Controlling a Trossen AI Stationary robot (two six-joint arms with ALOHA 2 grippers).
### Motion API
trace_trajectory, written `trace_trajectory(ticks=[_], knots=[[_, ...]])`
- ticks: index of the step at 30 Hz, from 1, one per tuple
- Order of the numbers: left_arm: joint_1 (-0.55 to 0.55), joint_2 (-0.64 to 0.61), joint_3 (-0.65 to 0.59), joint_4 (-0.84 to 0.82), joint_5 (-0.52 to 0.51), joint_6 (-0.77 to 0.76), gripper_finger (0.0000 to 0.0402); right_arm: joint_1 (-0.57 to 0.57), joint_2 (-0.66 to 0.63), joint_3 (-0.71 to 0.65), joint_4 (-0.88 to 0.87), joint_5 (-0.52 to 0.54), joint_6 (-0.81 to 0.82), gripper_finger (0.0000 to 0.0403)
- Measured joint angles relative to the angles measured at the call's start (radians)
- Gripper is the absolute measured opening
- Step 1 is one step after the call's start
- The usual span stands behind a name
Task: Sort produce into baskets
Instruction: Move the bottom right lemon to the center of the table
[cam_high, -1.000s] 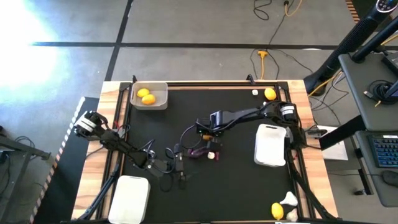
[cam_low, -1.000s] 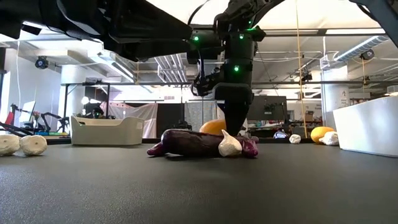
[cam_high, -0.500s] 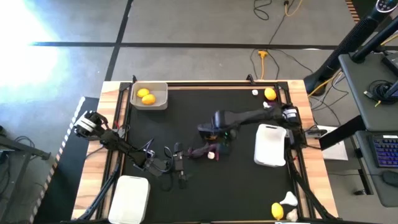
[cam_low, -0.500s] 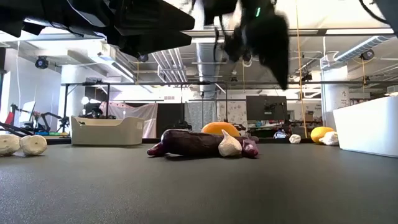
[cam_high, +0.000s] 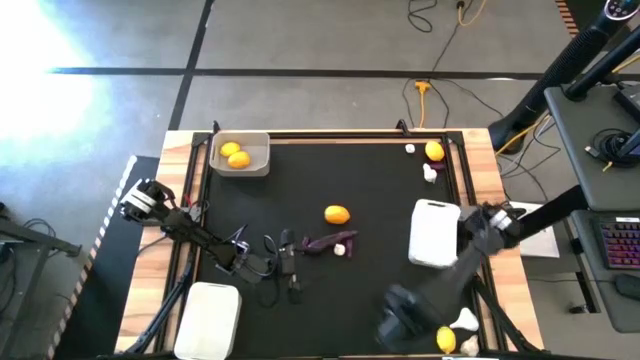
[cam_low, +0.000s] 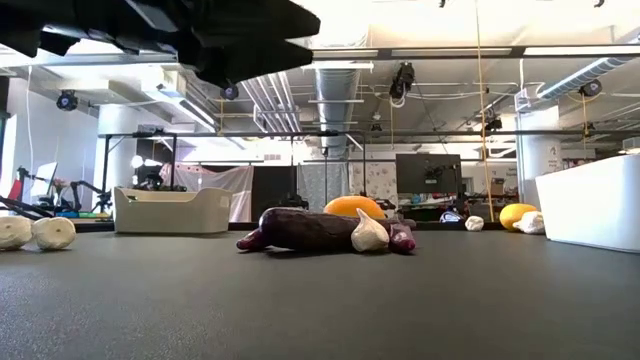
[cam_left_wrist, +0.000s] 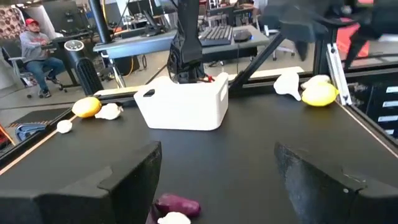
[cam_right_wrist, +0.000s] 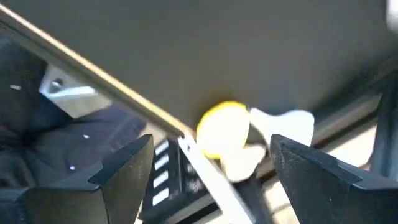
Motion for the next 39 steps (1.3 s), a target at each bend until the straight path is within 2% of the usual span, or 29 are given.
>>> trace_trajectory(ticks=[4, 9, 20, 28, 39], knots=[[0.005, 0.000, 0.013, 0.003, 0.000, 0.002, 0.0294, 0.106, 0.019, -0.039, 0.005, -0.061, 0.188, 0.0311], [0.013, 0.000, 0.014, 0.003, 0.001, 0.004, 0.0294, 0.139, 0.025, -0.130, 0.026, -0.070, 0.375, 0.0302], [0.016, 0.000, 0.014, 0.001, 0.001, 0.005, 0.0294, 0.124, 0.020, -0.315, 0.338, -0.129, 0.371, 0.0277], [0.016, 0.001, 0.014, 0.001, 0.001, 0.005, 0.0294, 0.151, 0.019, -0.395, 0.397, -0.197, 0.396, 0.0274], [0.016, 0.001, 0.014, 0.002, 0.002, 0.005, 0.0294, 0.160, 0.019, -0.443, 0.508, -0.271, 0.435, 0.0251]])
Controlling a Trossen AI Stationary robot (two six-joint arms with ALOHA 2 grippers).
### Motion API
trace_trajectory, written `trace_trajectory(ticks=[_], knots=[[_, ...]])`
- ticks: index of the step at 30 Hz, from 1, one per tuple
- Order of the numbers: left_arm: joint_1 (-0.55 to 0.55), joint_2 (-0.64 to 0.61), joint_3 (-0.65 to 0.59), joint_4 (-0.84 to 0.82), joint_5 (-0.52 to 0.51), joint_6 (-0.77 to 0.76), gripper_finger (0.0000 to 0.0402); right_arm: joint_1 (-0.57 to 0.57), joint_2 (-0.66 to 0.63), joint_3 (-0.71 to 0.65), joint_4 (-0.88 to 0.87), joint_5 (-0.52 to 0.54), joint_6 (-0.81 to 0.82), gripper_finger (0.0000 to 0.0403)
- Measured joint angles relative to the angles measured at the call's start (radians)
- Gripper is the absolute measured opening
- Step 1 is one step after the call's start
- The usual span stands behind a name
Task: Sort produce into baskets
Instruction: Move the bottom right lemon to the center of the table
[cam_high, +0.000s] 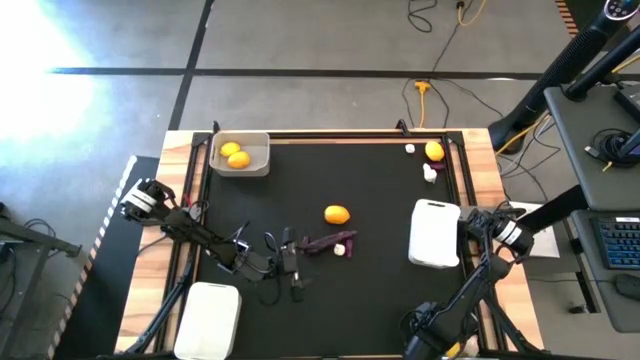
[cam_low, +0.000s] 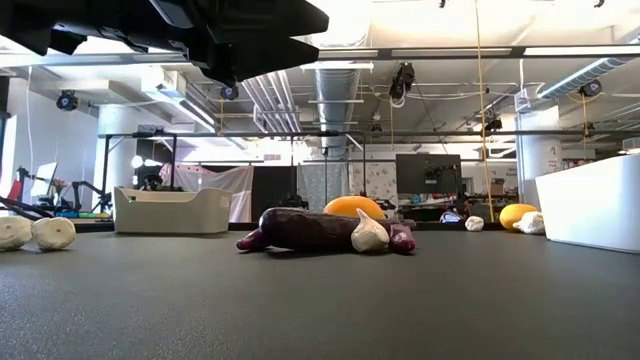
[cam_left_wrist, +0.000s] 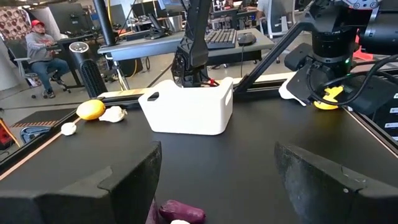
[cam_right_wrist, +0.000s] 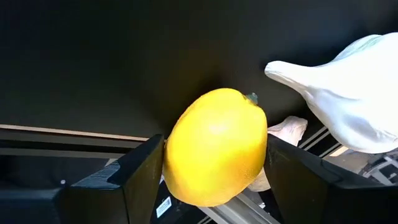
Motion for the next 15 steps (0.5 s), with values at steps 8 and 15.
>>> trace_trajectory(ticks=[8, 15], knots=[[0.000, 0.000, 0.000, 0.000, 0.000, 0.000, 0.0294, 0.000, -0.001, -0.008, 0.010, -0.016, -0.008, 0.0246], [0.000, 0.000, 0.000, 0.000, 0.000, 0.000, 0.0294, 0.000, -0.001, -0.008, 0.006, -0.007, -0.035, 0.0209]])
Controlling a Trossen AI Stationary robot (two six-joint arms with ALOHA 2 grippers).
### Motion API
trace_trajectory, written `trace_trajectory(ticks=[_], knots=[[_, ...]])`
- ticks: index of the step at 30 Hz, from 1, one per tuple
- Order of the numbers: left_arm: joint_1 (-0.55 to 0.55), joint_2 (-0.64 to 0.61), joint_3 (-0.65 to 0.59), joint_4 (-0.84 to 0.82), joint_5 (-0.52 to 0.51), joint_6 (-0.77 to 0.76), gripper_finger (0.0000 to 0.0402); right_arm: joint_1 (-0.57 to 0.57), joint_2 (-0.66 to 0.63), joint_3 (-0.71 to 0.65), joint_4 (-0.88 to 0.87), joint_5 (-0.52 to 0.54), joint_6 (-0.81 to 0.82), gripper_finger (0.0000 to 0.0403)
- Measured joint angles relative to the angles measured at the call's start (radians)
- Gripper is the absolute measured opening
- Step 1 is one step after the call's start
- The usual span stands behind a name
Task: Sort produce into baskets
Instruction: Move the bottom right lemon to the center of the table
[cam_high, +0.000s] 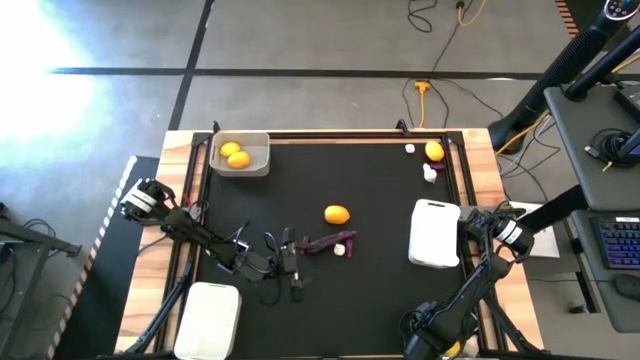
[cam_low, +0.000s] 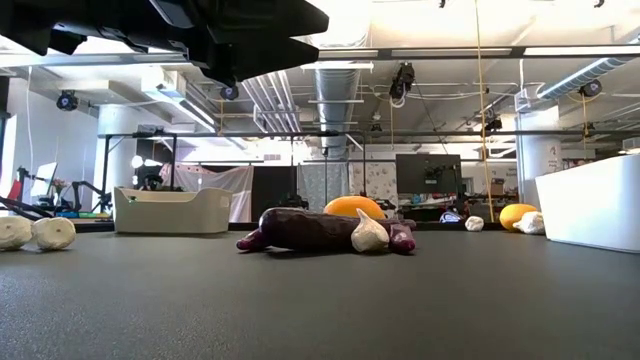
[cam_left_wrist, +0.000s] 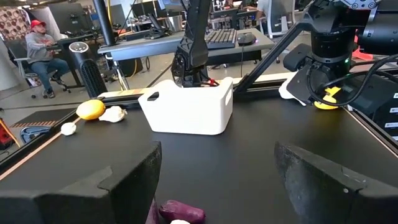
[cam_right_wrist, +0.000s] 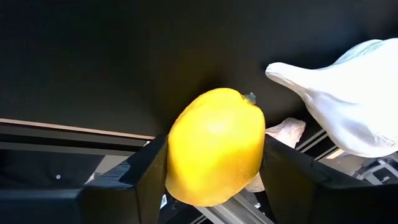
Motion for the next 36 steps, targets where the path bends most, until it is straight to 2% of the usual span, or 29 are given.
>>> trace_trajectory(ticks=[5, 8, 17, 21, 28, 32, 36], knots=[[0.000, 0.000, -0.001, 0.000, 0.000, 0.004, 0.0294, -0.019, -0.016, 0.020, -0.059, 0.026, -0.072, 0.0196], [0.000, 0.000, -0.002, 0.000, 0.000, 0.004, 0.0294, -0.059, -0.061, 0.060, -0.151, 0.110, -0.127, 0.0198], [-0.001, 0.000, -0.004, -0.037, -0.001, 0.028, 0.0294, -0.267, -0.224, 0.163, -0.231, 0.505, -0.349, 0.0201], [-0.003, 0.000, -0.005, -0.040, -0.001, 0.031, 0.0294, -0.392, -0.291, 0.179, -0.276, 0.703, -0.535, 0.0203], [-0.038, -0.039, -0.034, -0.043, -0.008, 0.045, 0.0294, -0.666, -0.326, 0.151, -0.302, 0.920, -0.947, 0.0204], [-0.053, -0.064, -0.061, 0.010, -0.053, 0.046, 0.0294, -0.814, -0.268, 0.140, -0.246, 0.952, -1.172, 0.0204], [-0.051, -0.065, -0.087, 0.045, -0.070, 0.052, 0.0294, -0.921, -0.164, 0.137, -0.202, 0.914, -1.326, 0.0205]])
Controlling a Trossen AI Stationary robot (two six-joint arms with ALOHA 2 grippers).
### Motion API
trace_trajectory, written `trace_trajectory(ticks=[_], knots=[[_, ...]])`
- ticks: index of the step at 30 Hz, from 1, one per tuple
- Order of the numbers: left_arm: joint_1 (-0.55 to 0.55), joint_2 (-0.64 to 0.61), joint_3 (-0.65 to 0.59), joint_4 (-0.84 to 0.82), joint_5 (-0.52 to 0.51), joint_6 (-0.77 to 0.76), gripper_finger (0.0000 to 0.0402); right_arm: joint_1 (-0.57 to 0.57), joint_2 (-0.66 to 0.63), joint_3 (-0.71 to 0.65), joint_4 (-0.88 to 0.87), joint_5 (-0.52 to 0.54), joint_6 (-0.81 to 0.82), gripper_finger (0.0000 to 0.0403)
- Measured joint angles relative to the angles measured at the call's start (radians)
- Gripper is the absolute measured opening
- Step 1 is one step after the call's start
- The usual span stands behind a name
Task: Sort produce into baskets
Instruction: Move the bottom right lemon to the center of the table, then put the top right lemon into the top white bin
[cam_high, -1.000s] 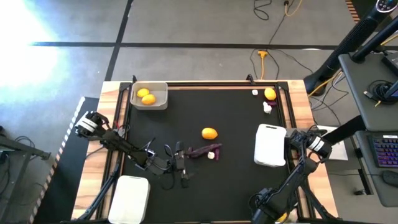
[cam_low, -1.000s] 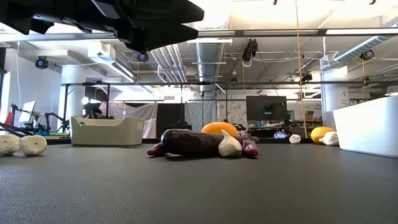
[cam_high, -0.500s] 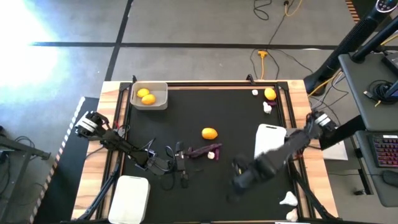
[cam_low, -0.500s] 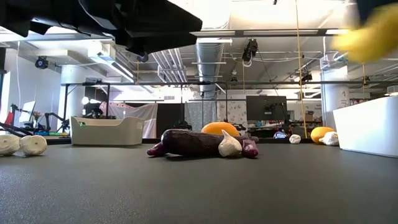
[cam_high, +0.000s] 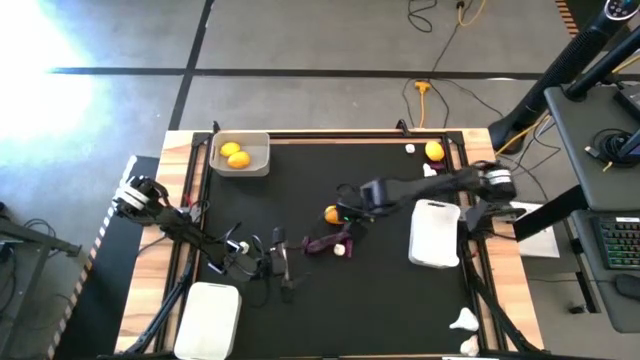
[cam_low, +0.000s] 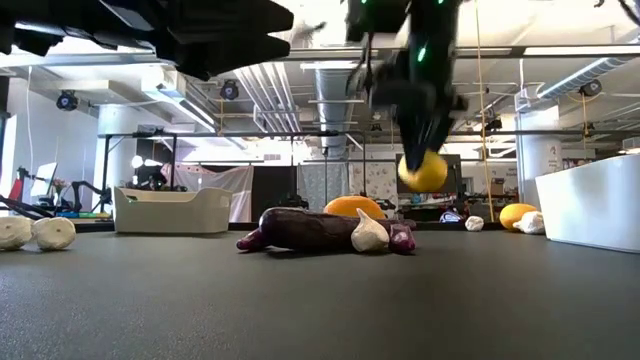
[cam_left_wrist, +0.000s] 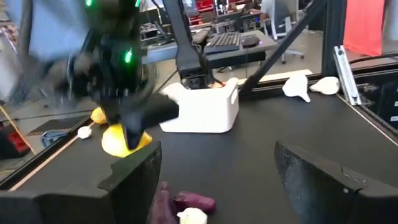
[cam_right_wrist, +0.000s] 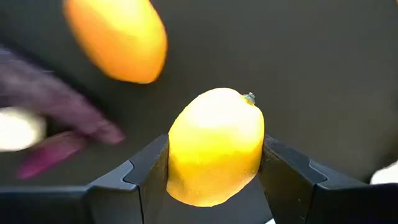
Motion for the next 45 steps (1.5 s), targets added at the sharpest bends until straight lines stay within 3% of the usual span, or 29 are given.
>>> trace_trajectory(ticks=[6, 12, 20, 24, 28, 32, 45], knots=[[-0.001, 0.000, -0.019, 0.001, -0.059, -0.002, 0.0294, -0.081, 0.138, 0.000, -0.007, -0.016, -0.091, 0.0214], [0.000, 0.000, -0.028, 0.000, -0.115, -0.026, 0.0294, -0.113, 0.182, 0.000, -0.035, -0.017, -0.097, 0.0271], [0.000, 0.001, -0.029, -0.008, -0.154, -0.036, 0.0294, -0.134, 0.073, 0.000, -0.091, 0.001, -0.048, 0.0349], [0.000, 0.001, -0.029, -0.008, -0.153, -0.048, 0.0294, -0.178, -0.013, 0.000, -0.213, 0.149, 0.000, 0.0363], [0.000, 0.001, -0.029, -0.009, -0.152, -0.075, 0.0294, -0.301, -0.070, -0.003, -0.319, 0.169, 0.054, 0.0361], [0.000, 0.015, -0.029, -0.011, -0.151, -0.086, 0.0294, -0.442, -0.081, -0.028, -0.318, 0.144, -0.017, 0.0352], [0.002, 0.026, -0.029, -0.021, -0.151, -0.058, 0.0294, -0.880, 0.066, -0.068, -0.300, 0.197, -0.200, 0.0334]])
